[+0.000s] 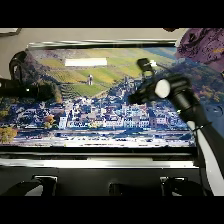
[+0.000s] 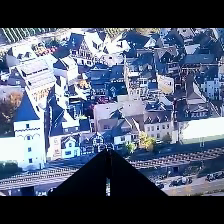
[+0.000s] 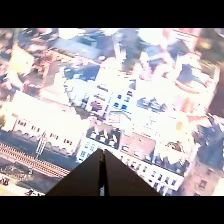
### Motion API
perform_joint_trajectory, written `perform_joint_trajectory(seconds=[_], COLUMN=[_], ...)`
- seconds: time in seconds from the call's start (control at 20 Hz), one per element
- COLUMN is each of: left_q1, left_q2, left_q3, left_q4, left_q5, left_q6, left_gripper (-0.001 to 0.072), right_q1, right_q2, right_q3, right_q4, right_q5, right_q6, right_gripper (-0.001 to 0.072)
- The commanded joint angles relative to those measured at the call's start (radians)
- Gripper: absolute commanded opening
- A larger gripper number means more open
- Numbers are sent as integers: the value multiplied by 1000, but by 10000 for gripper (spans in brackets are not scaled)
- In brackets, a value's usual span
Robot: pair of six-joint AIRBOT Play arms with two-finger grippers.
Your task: Fold the clothes and pants, and hang the long-sleeved shirts on hangers.
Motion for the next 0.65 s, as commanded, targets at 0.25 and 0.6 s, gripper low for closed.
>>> perform_joint_trajectory(seconds=[0.25,0.6], left_q1=[-10,-10], left_q2=[69,68], left_q3=[-85,-85], left_q4=[36,36], left_q5=[50,50], left_q6=[3,3], left_gripper=[19,19], right_q1=[109,109], right_q2=[1,1], right_q3=[1,1], right_q4=[-77,-78], right_q5=[-4,-4], right_q6=[0,0], right_gripper=[34,34])
